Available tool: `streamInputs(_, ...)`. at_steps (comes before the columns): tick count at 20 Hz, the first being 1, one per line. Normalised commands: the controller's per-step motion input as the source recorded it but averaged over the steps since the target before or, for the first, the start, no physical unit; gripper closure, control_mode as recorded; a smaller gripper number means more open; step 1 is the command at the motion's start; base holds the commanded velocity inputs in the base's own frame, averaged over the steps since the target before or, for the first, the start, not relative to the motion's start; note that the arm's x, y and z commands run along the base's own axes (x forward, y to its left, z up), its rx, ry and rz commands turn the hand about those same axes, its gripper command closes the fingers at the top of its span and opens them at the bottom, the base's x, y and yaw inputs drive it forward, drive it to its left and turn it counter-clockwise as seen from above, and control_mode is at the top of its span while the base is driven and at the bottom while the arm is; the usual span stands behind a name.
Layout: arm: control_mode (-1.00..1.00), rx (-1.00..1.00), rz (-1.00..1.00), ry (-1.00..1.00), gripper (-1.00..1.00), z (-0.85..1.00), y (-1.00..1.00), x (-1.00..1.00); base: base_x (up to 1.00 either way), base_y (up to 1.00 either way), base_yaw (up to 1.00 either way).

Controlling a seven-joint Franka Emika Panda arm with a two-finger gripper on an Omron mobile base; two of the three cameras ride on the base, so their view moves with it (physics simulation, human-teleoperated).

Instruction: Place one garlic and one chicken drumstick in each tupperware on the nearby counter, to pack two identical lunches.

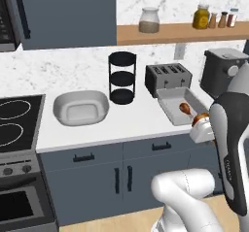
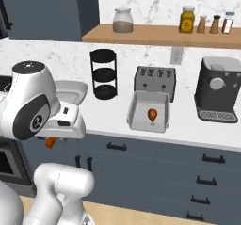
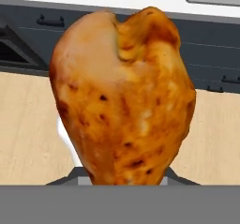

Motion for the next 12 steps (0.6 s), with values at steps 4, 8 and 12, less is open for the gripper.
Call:
streamInputs(4,1.00,0.00,0.00,0.00,1.00,0.00,0.00,0.00,0.72,1.00,0.00)
streamInputs(8,1.00,0.00,0.00,0.00,1.00,0.00,0.00,0.00,0.92,0.84,0.00)
streamInputs(12,1.00,0.00,0.00,0.00,1.00,0.00,0.00,0.00,0.92,0.68,0.00)
